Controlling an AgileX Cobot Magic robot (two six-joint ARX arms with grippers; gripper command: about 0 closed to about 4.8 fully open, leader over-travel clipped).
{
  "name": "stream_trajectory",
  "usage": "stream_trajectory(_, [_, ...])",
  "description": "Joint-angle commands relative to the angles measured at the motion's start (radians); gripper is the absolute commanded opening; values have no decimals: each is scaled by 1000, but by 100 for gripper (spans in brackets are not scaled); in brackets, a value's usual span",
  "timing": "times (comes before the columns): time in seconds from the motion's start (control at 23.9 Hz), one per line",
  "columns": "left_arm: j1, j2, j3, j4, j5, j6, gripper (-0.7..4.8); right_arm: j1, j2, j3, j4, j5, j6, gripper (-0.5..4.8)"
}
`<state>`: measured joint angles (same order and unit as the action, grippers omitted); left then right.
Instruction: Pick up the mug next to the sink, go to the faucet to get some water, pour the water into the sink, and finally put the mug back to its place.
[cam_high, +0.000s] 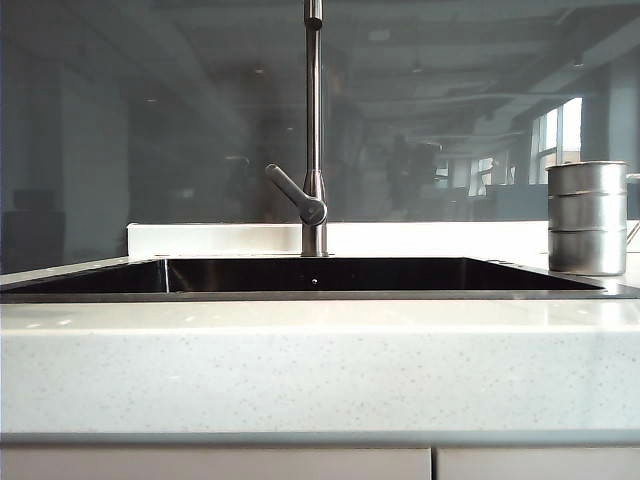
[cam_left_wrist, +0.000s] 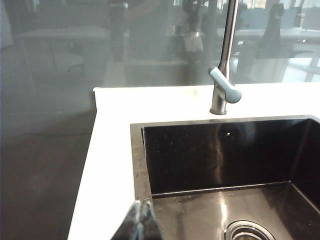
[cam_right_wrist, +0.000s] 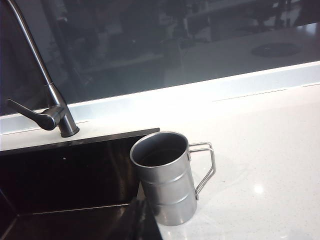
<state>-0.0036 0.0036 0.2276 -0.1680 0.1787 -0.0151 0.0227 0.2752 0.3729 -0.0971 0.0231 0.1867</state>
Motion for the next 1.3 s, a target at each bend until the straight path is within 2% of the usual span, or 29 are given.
stream_trajectory(0.04, [1,0,-51,119,-3,0,-5,0,-1,3,16,1,0,-5])
stream_trajectory(0.29, [-7,0,-146,250,-11,-9,-5,0,-1,3,16,1,0,-5])
stream_trajectory(0.42, [-42,0,-178,290,-89,-24,-5,0,-1,3,16,1,0,-5])
stream_trajectory(0.54, [-76,0,-200,305,-152,-33,-5,0,-1,3,16,1,0,-5])
stream_trajectory(0.67, [-79,0,-217,324,-156,-53,-5,0,-1,3,16,1,0,-5])
stream_trajectory(1.05, [-76,0,-217,328,-206,-45,-5,0,-1,3,16,1,0,-5])
stream_trajectory(1.3, [-69,0,-217,336,-205,-36,-5,0,-1,3,16,1,0,-5])
